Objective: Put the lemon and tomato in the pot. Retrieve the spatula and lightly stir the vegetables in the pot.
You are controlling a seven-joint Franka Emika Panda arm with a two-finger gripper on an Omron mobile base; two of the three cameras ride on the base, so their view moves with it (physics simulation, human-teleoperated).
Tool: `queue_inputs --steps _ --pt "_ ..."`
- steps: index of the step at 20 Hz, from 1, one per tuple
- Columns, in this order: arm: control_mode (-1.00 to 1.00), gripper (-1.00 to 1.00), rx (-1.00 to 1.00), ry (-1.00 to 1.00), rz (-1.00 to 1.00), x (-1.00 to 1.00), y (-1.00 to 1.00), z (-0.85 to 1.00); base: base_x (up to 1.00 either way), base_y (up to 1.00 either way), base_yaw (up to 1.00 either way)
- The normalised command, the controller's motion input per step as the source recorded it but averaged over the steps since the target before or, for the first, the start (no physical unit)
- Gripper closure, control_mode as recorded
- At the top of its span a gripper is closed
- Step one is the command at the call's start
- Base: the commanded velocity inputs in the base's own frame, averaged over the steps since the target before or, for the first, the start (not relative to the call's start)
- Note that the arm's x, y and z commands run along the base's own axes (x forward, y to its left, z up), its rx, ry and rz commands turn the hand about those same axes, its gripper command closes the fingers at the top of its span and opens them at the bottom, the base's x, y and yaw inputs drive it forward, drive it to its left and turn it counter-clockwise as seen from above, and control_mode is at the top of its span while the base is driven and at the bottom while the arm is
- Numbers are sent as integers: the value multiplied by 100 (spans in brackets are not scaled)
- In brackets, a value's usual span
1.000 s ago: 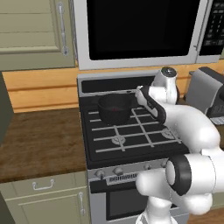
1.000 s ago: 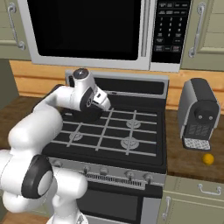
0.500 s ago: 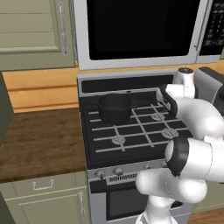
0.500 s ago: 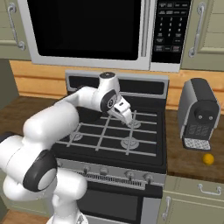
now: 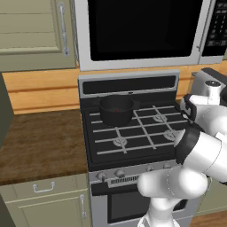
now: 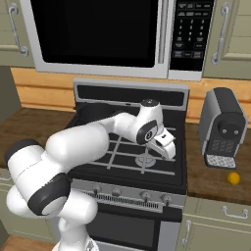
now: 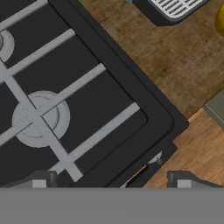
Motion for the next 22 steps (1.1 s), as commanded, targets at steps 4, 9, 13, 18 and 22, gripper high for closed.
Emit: queue_inputs --steps 4,9,13,18,22 --pt "-100 -100 0 0 0 -17 -100 0 0 0 0" --pt "-100 -100 6 0 1 -15 -100 0 0 0 0" --pt "-100 -100 6 -4 5 -14 -100 0 0 0 0" --pt "-100 -100 1 -6 8 -2 -100 -8 0 0 0" --pt "-100 -100 0 -4 11 3 -93 -23 0 0 0"
